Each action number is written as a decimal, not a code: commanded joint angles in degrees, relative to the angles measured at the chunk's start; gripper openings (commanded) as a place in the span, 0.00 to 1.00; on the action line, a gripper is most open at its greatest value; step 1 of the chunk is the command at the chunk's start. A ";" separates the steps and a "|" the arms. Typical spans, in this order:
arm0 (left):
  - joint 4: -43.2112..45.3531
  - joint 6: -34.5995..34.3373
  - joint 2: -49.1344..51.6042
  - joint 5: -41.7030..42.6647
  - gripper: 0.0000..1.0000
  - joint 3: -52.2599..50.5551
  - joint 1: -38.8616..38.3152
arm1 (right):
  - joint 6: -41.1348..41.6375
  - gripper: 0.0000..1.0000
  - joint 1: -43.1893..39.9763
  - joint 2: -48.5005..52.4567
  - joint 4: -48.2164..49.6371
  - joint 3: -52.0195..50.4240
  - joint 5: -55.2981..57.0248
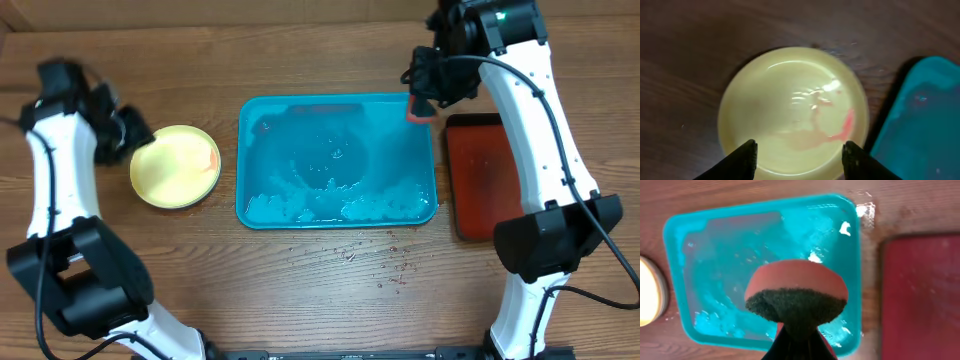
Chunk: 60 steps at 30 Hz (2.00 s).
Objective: Clean dirty plates on tray and stack at the side
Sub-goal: 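Move the sponge with right gripper onto the dark red tray and release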
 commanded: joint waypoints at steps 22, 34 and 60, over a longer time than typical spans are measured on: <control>5.01 3.32 0.33 -2.32 0.80 5.90 -26.56 | -1.36 0.04 -18.21 -0.50 12.85 -30.40 10.95; 6.10 3.32 0.35 -2.38 1.00 5.90 -26.64 | -7.74 0.11 -18.47 -0.74 25.11 -41.81 10.23; 5.86 3.28 0.33 -2.34 1.00 5.90 -26.67 | -11.61 1.00 -18.34 -29.51 -2.32 -15.37 -6.05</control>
